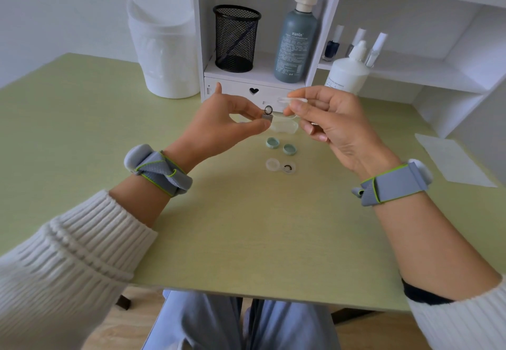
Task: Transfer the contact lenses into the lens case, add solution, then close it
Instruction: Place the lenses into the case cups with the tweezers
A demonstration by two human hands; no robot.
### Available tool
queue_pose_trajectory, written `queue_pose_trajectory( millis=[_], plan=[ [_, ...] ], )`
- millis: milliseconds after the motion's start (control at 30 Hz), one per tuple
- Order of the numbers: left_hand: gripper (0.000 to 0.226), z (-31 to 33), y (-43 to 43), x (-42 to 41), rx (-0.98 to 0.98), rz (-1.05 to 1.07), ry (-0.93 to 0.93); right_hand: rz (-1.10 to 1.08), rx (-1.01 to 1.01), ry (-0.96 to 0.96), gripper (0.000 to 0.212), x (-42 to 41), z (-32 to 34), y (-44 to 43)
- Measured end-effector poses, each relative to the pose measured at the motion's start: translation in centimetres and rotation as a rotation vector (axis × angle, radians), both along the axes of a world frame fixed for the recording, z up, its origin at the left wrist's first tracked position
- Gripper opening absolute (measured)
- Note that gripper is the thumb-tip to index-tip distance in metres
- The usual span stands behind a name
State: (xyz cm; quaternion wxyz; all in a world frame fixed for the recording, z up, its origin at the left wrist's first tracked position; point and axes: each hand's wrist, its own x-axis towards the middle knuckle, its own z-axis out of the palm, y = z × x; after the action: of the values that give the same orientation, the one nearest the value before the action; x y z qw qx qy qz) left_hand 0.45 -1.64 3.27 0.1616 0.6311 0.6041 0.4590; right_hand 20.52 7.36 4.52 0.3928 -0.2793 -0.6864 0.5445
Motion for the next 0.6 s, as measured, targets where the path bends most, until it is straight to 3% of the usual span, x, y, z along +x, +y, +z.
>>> queue_pose_trajectory(
  millis=[433,600],
  plan=[
    [0.002,0.03,-0.06,0.05,0.013,-0.002,-0.007,-0.056,0.084,-0.118,0.005,-0.74,-0.23,-0.66],
    [0.007,-0.14,0.04,0.0,0.016,0.005,-0.013,-0.062,0.088,-0.13,0.006,-0.89,-0.22,-0.79]
  ],
)
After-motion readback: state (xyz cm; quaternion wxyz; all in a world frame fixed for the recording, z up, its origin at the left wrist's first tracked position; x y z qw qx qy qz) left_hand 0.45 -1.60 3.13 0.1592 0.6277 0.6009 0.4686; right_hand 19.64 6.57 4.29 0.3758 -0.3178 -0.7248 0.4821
